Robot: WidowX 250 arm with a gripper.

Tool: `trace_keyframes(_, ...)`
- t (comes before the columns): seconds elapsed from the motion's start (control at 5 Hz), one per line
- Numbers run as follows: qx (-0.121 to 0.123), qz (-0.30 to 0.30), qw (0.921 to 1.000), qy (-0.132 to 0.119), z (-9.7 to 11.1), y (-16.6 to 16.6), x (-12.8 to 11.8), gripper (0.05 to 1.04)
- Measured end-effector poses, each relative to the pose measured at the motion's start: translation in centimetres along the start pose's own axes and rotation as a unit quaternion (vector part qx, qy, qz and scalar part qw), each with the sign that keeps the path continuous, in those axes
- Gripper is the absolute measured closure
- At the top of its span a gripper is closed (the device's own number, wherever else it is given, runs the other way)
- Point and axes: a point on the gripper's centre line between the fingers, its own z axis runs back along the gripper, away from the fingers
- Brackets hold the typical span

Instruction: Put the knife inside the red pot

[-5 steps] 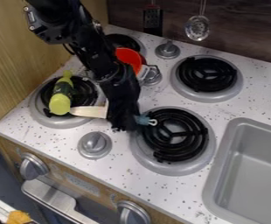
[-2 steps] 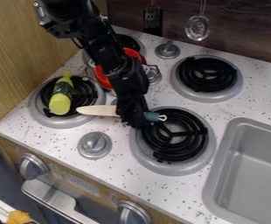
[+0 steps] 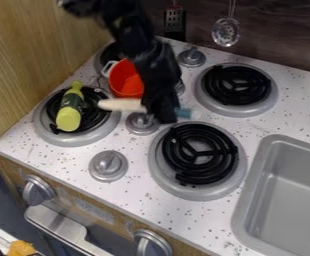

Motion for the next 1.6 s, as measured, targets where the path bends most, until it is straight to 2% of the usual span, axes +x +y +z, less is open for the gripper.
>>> trace_keyframes(0.4,0.007,-0.041,0.9978,0.051,1.8,1.9,1.0,0.817)
trace_keyframes(0.6,0.023,-0.052,0.9945,0.089,2.1,2.5,0.0,0.817)
trace_keyframes(1.0,0.085,-0.112,0.9858,0.092,3.8,4.8,-3.2,0.817)
trace_keyframes(1.4,0.113,-0.144,0.9797,0.081,4.0,6.5,-4.4,0.817)
trace_keyframes(1.6,0.112,-0.151,0.9793,0.076,3.4,6.7,-5.5,0.817)
